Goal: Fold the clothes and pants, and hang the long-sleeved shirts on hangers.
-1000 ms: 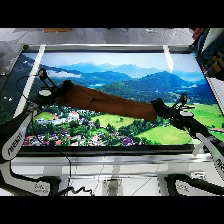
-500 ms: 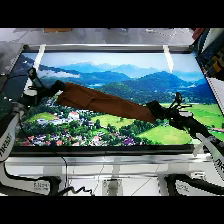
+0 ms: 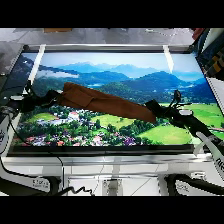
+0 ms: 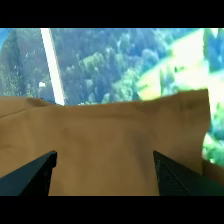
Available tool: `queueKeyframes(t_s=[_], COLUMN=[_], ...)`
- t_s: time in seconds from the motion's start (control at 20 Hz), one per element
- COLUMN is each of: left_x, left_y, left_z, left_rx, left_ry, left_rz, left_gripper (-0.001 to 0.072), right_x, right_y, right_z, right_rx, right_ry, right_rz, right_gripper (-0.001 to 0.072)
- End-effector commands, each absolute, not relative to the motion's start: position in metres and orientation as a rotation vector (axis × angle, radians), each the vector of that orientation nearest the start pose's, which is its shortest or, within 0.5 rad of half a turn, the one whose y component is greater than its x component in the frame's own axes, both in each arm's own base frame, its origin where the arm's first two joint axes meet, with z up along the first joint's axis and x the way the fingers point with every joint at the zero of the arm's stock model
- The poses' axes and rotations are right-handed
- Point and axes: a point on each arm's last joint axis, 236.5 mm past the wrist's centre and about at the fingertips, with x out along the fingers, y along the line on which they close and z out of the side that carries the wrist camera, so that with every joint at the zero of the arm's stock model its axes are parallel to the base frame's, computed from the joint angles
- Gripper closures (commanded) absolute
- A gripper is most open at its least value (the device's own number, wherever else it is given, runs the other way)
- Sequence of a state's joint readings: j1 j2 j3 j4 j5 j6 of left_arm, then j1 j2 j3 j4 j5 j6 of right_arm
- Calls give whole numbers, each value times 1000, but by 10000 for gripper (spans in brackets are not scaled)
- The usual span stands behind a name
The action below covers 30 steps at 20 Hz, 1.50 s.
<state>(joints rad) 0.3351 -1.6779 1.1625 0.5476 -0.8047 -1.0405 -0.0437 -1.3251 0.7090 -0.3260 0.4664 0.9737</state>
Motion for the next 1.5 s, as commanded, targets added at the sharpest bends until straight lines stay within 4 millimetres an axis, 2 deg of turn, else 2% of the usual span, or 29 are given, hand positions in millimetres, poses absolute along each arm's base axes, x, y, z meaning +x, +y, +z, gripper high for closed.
queueKeyframes(t_s=[0.0, 0.15, 0.3, 0.55, 0.85, 1.0, 1.3, 1.45], left_x=[491, 492, 497, 503, 499, 498, 501, 517], left_y=[9, 12, 21, 37, 51, 40, 1, -14], left_z=[-80, -87, -81, -57, -74, -80, -102, -98], left_rx=[-813, -817, -820, -827, -719, -711, -689, -749], left_ry=[1010, 1014, 991, 962, 990, 1012, 1064, 1009], left_rz=[-187, -171, -162, -197, -156, -175, -221, -210], left_gripper=[-7, -7, -7, -7, -7, -6, -4, -1], right_x=[447, 458, 463, 462, 461, 460, 457, 457], right_y=[80, 85, 89, 88, 91, 93, 98, 97], right_z=[-30, -9, 3, 1, 1, 1, 3, 3], right_rx=[705, 701, 697, 671, 675, 677, 681, 681], right_ry=[813, 781, 767, 772, 780, 784, 796, 796], right_rz=[160, 202, 229, 230, 241, 248, 271, 270], right_gripper=[15, 20, 21, 21, 22, 22, 23, 22])
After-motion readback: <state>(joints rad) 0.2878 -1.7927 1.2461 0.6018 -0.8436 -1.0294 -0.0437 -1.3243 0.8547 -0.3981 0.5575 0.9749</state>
